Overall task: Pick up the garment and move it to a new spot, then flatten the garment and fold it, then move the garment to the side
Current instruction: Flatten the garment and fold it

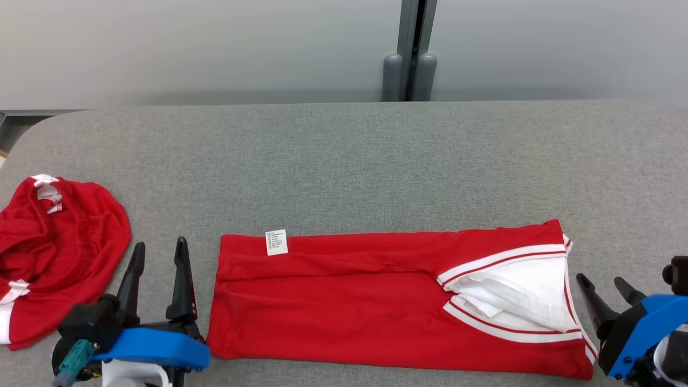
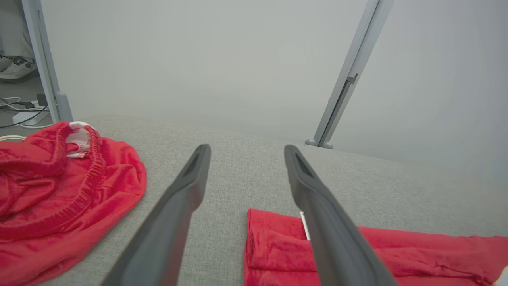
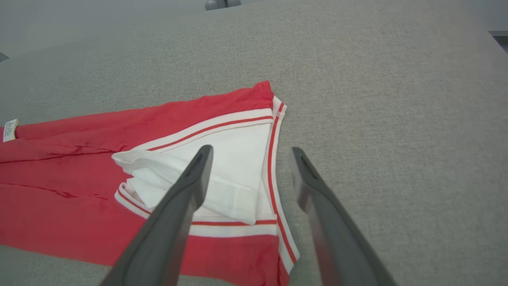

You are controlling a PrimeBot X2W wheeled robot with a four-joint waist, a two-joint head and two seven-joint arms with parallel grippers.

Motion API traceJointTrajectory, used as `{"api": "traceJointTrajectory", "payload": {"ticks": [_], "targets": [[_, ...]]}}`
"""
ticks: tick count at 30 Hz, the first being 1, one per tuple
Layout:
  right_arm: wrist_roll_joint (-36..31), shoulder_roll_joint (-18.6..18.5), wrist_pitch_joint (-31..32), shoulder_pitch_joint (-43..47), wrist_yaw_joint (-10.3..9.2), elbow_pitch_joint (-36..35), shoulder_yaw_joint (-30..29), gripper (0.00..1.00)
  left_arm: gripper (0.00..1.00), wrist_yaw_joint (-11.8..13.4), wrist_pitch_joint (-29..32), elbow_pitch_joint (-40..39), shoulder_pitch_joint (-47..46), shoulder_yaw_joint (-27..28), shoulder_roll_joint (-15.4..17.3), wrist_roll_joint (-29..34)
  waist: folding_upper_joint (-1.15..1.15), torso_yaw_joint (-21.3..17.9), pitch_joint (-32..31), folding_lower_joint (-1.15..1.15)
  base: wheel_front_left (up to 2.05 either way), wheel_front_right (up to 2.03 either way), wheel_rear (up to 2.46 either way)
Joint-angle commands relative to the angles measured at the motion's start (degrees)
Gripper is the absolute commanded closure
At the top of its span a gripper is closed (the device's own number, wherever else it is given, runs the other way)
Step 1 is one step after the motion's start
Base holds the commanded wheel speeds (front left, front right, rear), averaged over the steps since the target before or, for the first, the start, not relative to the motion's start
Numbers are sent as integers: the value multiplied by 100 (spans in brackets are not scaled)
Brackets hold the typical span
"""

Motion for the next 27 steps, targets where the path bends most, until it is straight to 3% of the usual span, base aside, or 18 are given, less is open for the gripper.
{"api": "traceJointTrajectory", "payload": {"ticks": [1, 13, 27], "targets": [[-66, 41, -40, -130, 2, 126, -71, 0, 0, -77, -22, 1, 73, 72, -21, 125, 0, -10, -18, 1, 0, 0, 0], [-345, 117, -95, -1027, 3, 1931, -303, 0, 0, -514, -23, 214, 240, 563, -369, 689, 0, 11, -44, 1, 0, 0, 0], [-806, 119, 63, -1690, 3, 3324, -211, 0, 0, -655, -24, 622, -26, 513, -436, 756, 0, 117, 120, 1, 0, 0, 0]]}}
